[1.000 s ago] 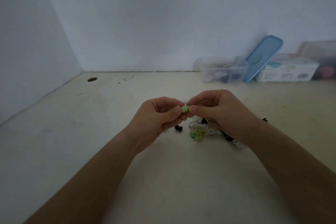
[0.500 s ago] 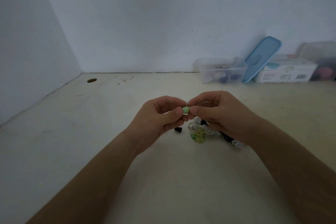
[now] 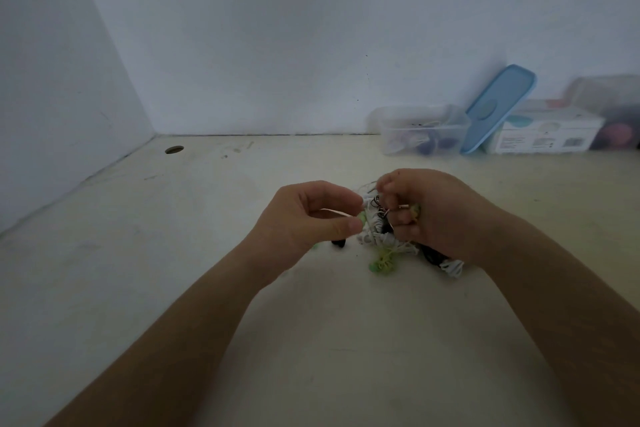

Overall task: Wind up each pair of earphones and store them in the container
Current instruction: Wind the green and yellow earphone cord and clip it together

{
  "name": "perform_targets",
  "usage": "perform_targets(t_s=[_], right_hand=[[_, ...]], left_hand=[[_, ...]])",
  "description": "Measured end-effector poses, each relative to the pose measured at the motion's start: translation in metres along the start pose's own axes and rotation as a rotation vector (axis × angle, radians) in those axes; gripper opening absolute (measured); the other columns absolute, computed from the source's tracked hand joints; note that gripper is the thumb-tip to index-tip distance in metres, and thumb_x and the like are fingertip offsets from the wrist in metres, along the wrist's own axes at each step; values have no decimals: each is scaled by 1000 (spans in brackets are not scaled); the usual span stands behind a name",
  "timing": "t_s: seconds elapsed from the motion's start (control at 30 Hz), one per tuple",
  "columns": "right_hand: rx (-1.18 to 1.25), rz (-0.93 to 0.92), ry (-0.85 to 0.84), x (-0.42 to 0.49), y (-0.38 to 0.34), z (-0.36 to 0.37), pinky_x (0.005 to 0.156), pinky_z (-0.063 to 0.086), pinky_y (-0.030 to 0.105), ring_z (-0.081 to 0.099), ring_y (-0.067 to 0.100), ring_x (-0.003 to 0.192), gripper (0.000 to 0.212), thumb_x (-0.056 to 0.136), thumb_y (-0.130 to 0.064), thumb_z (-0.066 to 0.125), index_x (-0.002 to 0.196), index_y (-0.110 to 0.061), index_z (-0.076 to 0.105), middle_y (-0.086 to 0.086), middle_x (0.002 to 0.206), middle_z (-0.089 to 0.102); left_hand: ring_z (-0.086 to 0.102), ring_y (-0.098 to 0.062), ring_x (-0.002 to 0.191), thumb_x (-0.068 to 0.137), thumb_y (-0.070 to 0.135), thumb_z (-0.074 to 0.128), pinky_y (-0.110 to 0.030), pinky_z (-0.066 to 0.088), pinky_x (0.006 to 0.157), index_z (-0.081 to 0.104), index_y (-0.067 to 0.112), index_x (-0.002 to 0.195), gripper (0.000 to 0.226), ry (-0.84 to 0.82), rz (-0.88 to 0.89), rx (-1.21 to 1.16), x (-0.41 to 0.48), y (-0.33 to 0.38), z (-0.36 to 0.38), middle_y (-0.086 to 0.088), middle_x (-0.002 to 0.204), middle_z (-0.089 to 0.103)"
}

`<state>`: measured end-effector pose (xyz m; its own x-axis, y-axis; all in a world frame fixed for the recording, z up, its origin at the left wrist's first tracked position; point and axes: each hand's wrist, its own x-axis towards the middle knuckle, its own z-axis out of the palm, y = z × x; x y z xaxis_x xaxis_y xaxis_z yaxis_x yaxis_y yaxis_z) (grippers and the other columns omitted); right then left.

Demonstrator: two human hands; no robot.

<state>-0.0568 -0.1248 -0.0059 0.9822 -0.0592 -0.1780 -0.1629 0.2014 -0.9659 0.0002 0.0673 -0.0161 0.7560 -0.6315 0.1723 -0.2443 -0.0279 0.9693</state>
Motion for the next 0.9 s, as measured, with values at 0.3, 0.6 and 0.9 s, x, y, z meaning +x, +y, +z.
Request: perform_targets(t_s=[0.3,0.6,0.9], right_hand=[[8,-96,-49,-3,2,-3,54,35,25,50,16,62,45,80,27,22,90,-5,53,14,78,58],[45,-199,-27,-3,9,6,73,60,27,73,32,95,26,84,14,61,105,-1,56,25,102,73],[-120,-265,82,1,14,9,65,58,22,72,17,74,12,85,-9,69,94,0,70,14,91,77]], left_hand=[[67,-2,77,72,11,84,-17,54,68,76,28,92,28,-120,62,596,2,-11,5,16,88,73],[64,3,77,75,17,84,-4,42,65,72,35,88,26,-144,95,716,3,-2,-13,21,82,70],[58,7,60,82,30,78,-8,40,60,74,31,89,8,49,-84,932,8,-19,-43,19,78,67]])
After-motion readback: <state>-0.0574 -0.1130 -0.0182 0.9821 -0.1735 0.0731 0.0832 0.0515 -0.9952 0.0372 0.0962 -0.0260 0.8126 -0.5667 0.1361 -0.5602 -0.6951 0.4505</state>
